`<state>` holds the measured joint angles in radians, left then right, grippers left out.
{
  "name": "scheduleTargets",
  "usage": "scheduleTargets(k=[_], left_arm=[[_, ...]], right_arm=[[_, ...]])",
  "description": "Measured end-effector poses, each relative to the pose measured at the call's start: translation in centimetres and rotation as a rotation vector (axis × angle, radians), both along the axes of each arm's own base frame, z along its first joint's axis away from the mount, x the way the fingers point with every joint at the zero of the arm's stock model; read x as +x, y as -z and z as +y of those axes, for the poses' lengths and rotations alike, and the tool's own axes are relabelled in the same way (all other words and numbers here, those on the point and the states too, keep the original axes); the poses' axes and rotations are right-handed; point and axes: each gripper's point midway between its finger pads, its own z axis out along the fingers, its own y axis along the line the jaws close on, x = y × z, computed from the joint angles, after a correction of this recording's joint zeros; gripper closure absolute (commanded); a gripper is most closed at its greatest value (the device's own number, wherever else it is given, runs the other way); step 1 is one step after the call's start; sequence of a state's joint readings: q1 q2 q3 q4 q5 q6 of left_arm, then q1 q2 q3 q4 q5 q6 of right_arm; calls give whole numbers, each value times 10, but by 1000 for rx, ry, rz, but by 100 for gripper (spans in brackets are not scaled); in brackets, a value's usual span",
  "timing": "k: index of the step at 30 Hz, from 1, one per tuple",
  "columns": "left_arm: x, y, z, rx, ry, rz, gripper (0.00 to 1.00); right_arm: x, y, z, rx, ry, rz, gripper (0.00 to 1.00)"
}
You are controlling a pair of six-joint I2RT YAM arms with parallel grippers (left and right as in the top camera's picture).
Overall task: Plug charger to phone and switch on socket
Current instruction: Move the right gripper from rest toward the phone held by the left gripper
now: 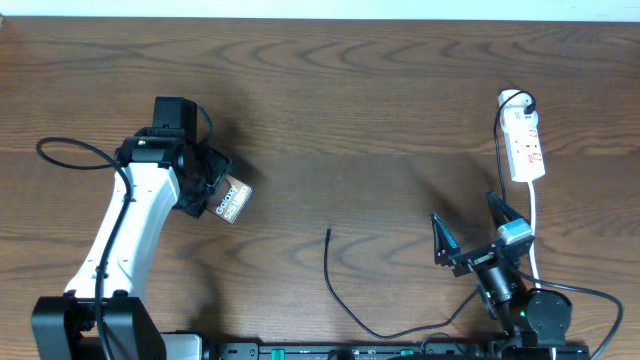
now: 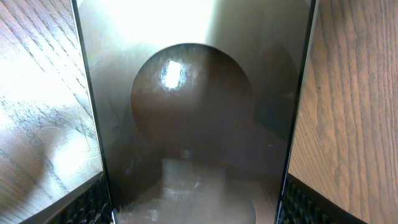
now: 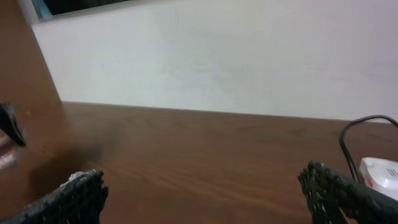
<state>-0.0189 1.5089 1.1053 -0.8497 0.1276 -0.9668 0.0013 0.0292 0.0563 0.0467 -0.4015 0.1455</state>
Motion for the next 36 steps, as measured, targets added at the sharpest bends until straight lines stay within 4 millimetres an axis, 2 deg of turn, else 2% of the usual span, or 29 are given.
scheduleTargets(k=[6, 11, 14, 17, 19, 22, 25, 31, 36], left_arm=[[0, 0, 0, 0, 0, 0, 93], [0, 0, 0, 0, 0, 1, 93], [0, 0, 0, 1, 0, 1, 92], [0, 0, 0, 3, 0, 2, 92], [0, 0, 0, 3, 0, 0, 92], [0, 0, 0, 3, 0, 1, 93], [0, 0, 0, 3, 0, 1, 93], [0, 0, 0, 1, -6, 2, 92], [0, 0, -1, -13, -53, 6, 93]], right_arm=[[2, -39, 0, 39, -5, 69, 1], [31, -55, 8, 63, -49, 251, 1], [54, -56, 23, 84, -144, 384, 1], [80, -53, 51, 128, -339, 518, 1], [90, -50, 64, 165, -449, 578, 1], [105, -38, 84, 278, -636, 704, 1], [116, -15, 94, 407, -741, 849, 1], [128, 51, 98, 624, -733, 1160, 1], [132, 89, 109, 664, -725, 1259, 1]])
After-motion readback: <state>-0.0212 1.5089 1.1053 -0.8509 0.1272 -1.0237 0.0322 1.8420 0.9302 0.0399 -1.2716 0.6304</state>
